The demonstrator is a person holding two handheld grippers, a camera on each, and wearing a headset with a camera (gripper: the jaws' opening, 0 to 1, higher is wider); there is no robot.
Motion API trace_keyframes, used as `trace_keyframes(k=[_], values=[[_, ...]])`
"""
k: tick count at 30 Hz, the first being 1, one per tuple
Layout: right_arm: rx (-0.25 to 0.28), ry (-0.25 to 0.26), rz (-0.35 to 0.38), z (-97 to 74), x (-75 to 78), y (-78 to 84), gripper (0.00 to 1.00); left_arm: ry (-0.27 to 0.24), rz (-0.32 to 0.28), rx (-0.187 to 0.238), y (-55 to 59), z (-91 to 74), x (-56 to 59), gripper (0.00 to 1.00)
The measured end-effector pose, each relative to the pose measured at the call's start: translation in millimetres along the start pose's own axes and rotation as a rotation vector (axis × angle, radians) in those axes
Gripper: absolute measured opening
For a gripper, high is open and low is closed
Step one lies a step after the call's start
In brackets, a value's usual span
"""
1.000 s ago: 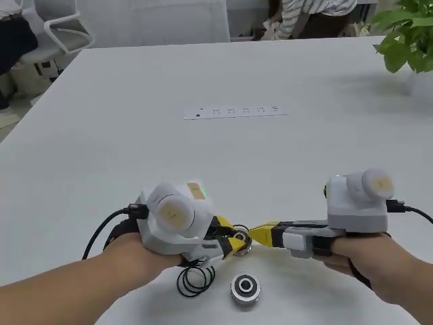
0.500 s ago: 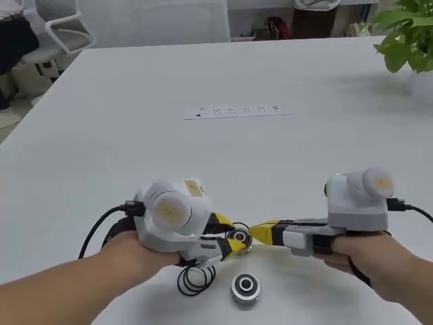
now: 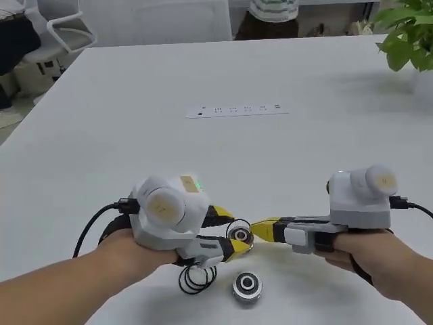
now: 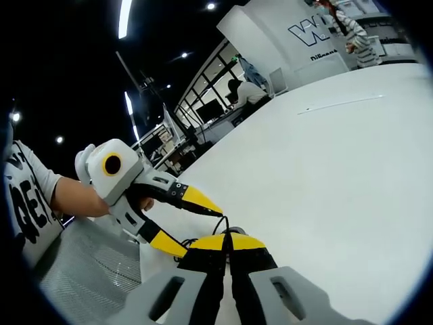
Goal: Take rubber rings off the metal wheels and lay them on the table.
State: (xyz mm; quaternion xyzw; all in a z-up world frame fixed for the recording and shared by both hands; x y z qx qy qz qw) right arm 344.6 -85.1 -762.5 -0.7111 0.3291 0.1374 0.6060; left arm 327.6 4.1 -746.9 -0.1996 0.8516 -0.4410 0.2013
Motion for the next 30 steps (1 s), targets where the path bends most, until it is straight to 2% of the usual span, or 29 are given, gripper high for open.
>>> trace_keyframes(k=[19,25,30], values=[[0.006,-0.02,-0.008,1.8,-7.1,-5.8,0.0,-0.003,-0.008,0.037,-6.5,-17.2,-3.5,0.45],[0.008,-0.027,-0.009,2.0,-9.2,-7.0,0.0,-0.009,-0.03,0.041,-6.9,-21.1,-6.3,0.51],[0.008,-0.033,-0.012,2.3,-11.8,-8.5,0.0,-0.008,-0.03,0.054,-10.0,-26.3,-6.0,0.52]])
Point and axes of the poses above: the centre of the closed fingertips' face, and the gripper's own axes: z roughly forward along the fingers, x roughly to its right, y roughly out of its underside, the point moved 5 cm from there along -z, roughly backward along the fingers, and after that the axes turned 9 degrees about -y, right-handed, at the moved point
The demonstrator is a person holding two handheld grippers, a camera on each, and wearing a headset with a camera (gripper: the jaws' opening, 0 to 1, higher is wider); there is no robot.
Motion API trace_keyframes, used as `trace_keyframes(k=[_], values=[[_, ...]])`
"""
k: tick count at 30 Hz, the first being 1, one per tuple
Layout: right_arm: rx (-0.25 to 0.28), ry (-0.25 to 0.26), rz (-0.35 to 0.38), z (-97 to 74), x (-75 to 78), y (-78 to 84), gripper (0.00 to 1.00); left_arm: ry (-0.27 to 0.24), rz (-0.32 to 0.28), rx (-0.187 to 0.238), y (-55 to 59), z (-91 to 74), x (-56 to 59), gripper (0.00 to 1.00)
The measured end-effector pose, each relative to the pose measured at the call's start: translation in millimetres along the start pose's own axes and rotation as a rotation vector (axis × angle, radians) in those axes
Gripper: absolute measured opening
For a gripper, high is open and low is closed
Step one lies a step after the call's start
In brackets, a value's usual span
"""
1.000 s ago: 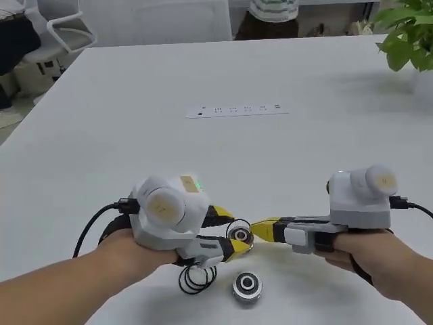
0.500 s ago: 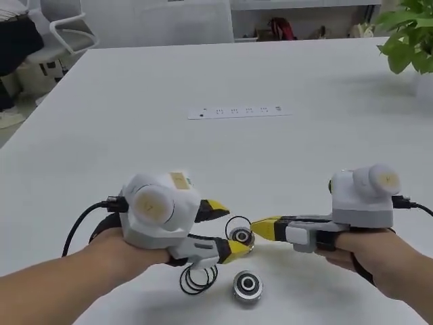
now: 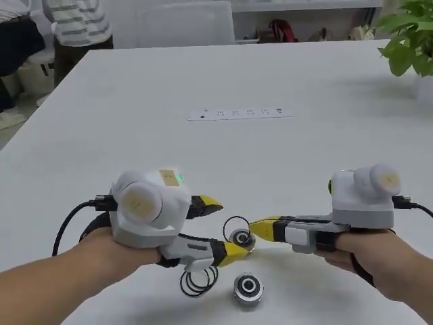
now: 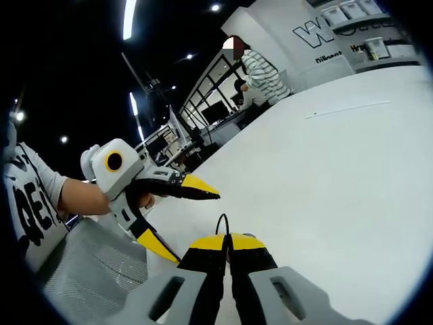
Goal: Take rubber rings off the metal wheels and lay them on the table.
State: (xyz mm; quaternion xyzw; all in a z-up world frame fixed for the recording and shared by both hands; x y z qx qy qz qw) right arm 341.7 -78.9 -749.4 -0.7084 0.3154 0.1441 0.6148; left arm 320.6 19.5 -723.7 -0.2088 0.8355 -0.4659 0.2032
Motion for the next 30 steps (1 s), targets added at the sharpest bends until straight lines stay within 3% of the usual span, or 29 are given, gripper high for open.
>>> trace_keyframes(k=[10,30], values=[[0.003,-0.01,-0.006,0.4,-3.7,-2.1,0.0,-0.001,0.008,0.014,-4.0,-7.8,0.4,0.57],[0.0,-0.032,-0.013,4.4,-11.5,-4.3,0.0,-0.027,0.008,0.043,-11.3,-34.5,-9.3,0.65]])
Point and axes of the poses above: the centre of the closed fingertips' face, and the gripper's own axes: z roughly forward along the fingers, x roughly to its right, y roughly out of its underside, the point moved 5 cm from there along -z, roughly backward along the fingers, and after that the axes turned 9 degrees about -y, right-handed, at the moved point
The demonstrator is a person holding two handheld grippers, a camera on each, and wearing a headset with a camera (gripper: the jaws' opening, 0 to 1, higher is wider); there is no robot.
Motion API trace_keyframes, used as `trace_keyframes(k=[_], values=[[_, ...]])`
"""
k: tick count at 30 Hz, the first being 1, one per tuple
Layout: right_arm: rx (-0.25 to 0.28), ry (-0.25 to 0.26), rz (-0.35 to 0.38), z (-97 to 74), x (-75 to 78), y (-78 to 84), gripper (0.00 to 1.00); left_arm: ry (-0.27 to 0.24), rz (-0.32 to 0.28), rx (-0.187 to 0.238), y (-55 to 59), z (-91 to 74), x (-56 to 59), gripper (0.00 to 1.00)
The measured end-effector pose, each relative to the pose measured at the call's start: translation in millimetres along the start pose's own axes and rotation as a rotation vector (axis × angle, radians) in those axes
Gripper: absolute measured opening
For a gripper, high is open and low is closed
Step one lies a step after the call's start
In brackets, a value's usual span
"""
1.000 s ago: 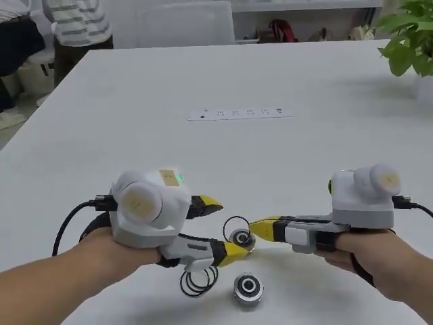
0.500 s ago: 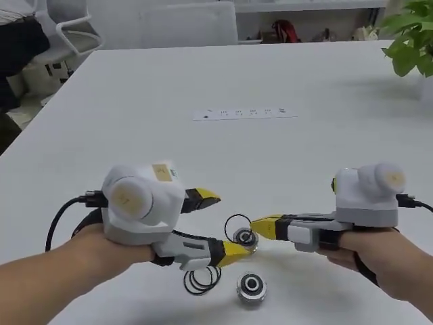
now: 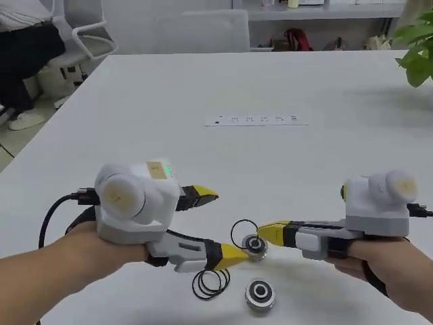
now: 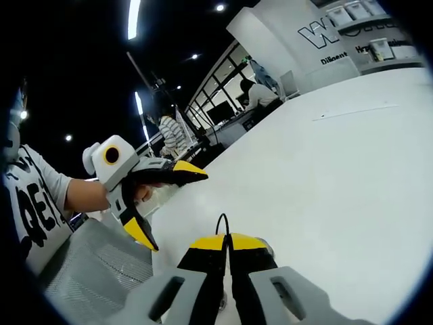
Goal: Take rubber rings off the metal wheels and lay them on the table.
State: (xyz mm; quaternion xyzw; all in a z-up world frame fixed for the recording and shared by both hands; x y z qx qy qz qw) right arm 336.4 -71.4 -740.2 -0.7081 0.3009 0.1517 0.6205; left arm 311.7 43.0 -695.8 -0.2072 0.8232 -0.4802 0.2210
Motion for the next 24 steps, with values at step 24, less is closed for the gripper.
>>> trace_keyframes(k=[24], values=[[0.001,-0.027,-0.009,2.4,-18.7,-6.7,0.0,-0.011,-0.01,0.023,-5.1,-26.3,-2.1,0.75]])
Point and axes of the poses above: the centre of the closed fingertips' face, and the gripper's own axes: z roughly forward along the fingers, x roughly to its right, y roughly out of its underside, the point moved 5 cm from there along -z, roughly backward along the fingers, and after that the axes turned 9 degrees about -y, right-handed, at the moved point
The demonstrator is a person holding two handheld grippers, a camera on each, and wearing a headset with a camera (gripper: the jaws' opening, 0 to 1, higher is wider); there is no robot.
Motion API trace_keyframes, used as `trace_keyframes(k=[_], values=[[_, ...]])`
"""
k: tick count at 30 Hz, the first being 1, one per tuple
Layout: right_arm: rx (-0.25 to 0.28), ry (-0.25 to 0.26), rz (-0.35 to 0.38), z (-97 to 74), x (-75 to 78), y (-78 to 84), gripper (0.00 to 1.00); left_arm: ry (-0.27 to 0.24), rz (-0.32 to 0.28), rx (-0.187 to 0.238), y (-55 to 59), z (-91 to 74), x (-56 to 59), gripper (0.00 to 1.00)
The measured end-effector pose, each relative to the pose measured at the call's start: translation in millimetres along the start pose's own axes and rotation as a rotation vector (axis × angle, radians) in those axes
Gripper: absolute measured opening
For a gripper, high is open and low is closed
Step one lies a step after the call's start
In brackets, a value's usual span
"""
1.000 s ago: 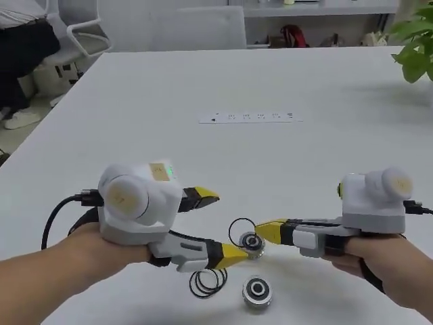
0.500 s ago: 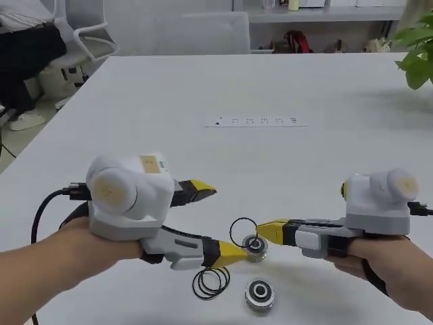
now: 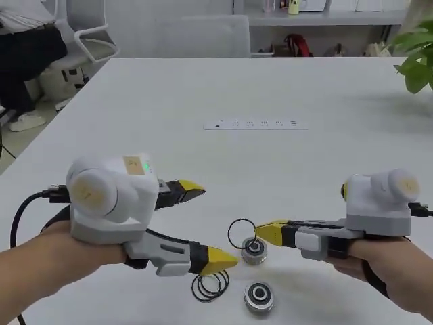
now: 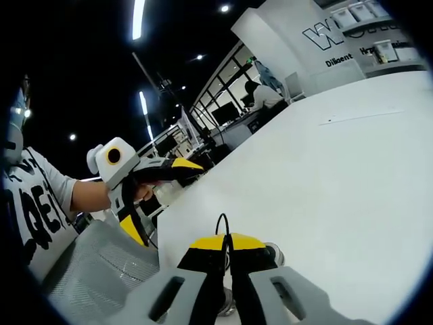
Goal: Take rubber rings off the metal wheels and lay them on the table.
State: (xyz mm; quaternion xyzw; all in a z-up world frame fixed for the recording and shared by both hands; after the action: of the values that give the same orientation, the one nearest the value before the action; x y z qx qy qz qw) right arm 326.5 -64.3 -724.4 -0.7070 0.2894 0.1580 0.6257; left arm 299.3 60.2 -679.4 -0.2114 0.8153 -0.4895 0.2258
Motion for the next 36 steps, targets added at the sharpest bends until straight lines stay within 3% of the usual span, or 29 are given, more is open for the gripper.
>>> trace_keyframes(k=[21,36], values=[[-0.013,-0.034,0.004,3.8,-6.4,-2.4,0.0,-0.038,-0.031,-0.002,9.5,-32.3,-5.8,0.86],[-0.016,-0.064,0.0,13.0,-13.4,-6.1,0.0,-0.054,-0.037,-0.007,13.0,-43.8,-10.3,0.89]])
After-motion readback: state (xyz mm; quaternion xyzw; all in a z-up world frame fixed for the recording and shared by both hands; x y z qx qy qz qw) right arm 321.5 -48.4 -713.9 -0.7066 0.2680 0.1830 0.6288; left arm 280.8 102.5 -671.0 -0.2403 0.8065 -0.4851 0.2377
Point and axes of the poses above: the centre of the closed fingertips' face, and the gripper's own axes: z roughly forward along the fingers, x roughly to its right, y roughly out of its underside, the point moved 5 cm from there along -z, roughly backward along the fingers, and after that the axes turned 9 degrees about -y, right-handed, at the moved point
